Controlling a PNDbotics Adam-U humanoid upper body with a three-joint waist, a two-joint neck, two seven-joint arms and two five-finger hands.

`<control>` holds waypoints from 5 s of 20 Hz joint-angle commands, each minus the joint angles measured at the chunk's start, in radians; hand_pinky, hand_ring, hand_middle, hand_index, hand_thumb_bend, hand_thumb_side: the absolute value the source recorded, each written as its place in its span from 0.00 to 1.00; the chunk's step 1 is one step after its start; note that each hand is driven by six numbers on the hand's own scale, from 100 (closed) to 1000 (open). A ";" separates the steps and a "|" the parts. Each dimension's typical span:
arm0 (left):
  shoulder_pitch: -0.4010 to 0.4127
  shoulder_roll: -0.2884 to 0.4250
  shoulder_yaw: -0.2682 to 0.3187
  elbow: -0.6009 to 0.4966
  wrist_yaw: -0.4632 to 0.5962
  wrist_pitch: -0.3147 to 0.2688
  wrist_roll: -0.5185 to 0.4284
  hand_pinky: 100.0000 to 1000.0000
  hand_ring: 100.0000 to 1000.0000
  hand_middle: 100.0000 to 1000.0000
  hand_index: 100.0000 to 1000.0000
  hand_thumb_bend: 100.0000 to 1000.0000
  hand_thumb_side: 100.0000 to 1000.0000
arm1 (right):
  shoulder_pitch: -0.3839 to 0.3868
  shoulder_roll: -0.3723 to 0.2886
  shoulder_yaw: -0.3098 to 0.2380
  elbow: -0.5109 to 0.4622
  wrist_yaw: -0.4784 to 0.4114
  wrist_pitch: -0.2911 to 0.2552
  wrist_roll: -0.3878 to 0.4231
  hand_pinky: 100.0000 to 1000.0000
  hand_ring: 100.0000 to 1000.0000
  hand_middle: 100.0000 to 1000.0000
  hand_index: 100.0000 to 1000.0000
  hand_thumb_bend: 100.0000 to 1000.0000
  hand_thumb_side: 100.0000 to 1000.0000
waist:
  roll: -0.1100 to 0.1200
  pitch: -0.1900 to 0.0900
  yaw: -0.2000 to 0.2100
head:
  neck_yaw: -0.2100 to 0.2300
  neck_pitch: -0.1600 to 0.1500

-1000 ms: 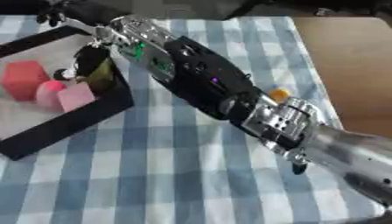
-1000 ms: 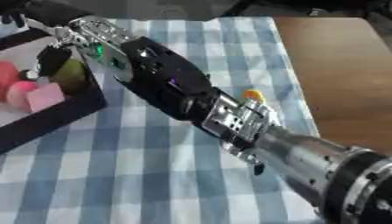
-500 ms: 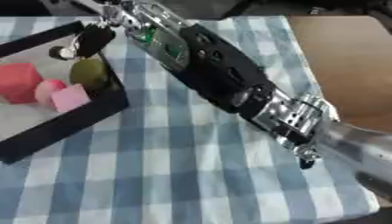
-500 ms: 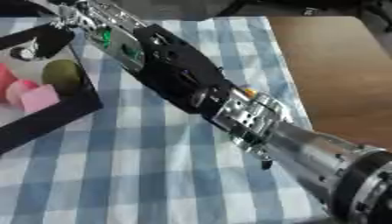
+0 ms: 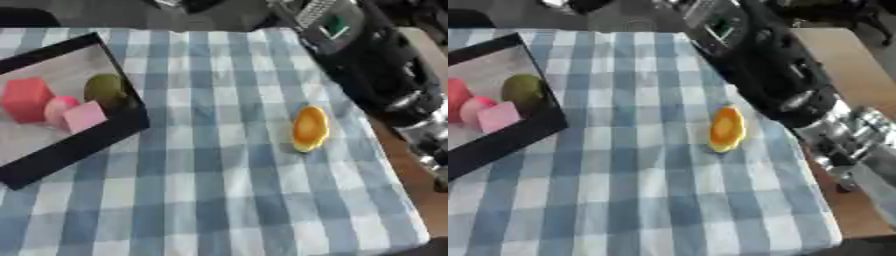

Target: Pick up objects on the table and place them in the box.

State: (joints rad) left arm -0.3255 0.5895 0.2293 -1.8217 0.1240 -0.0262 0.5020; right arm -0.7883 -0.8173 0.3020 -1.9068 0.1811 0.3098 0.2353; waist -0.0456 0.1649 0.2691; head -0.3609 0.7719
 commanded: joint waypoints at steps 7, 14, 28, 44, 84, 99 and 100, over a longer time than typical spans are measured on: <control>0.000 0.041 0.003 0.000 -0.012 0.006 -0.021 0.86 0.97 0.82 0.84 0.00 0.76 | 0.229 -0.236 -0.114 -0.093 -0.092 -0.121 -0.105 0.84 0.81 0.73 0.88 0.37 0.31 | -0.004 -0.031 -0.044 | 0.060 -0.002; 0.013 0.037 0.005 0.006 -0.010 0.007 -0.021 0.86 0.97 0.82 0.84 0.00 0.76 | 0.507 -0.262 -0.199 -0.093 -0.081 -0.250 -0.191 0.84 0.82 0.73 0.88 0.38 0.32 | 0.004 -0.026 -0.073 | 0.098 -0.002; 0.023 0.036 0.006 0.014 -0.009 0.009 -0.022 0.85 0.98 0.82 0.84 0.00 0.76 | 0.914 -0.207 -0.266 -0.093 0.136 -0.426 -0.231 0.85 0.83 0.74 0.89 0.43 0.21 | 0.026 -0.013 -0.112 | 0.129 -0.002; 0.016 0.021 -0.009 0.026 -0.005 0.013 -0.037 0.85 0.98 0.82 0.84 0.00 0.77 | 0.880 -0.146 -0.230 -0.093 0.094 -0.296 -0.208 0.84 0.83 0.74 0.89 0.43 0.33 | 0.033 0.000 -0.106 | 0.116 -0.002; -0.005 -0.005 -0.021 0.029 -0.004 0.014 -0.074 0.85 0.99 0.83 0.83 0.00 0.77 | 0.762 -0.070 -0.124 0.080 0.060 -0.009 -0.116 0.82 0.78 0.64 0.82 0.44 0.19 | 0.039 0.036 -0.069 | 0.117 -0.002; -0.004 -0.010 -0.021 0.033 -0.003 0.015 -0.078 0.85 1.00 0.83 0.83 0.00 0.77 | 0.756 -0.069 -0.141 0.063 -0.100 0.013 -0.231 0.78 0.65 0.45 0.65 0.15 0.00 | 0.041 0.038 -0.075 | 0.117 -0.002; -0.004 -0.010 -0.021 0.033 -0.003 0.015 -0.078 0.85 1.00 0.83 0.83 0.00 0.77 | 0.757 -0.071 -0.141 0.058 -0.106 0.008 -0.235 0.78 0.64 0.44 0.64 0.11 0.00 | 0.041 0.038 -0.075 | 0.117 -0.002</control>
State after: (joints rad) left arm -0.3176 0.5603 0.2021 -1.7813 0.1234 -0.0114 0.4277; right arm -0.0257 -0.8653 0.1731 -1.8291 0.0890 0.3208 0.0122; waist -0.0200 0.2008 0.1943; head -0.2443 0.7719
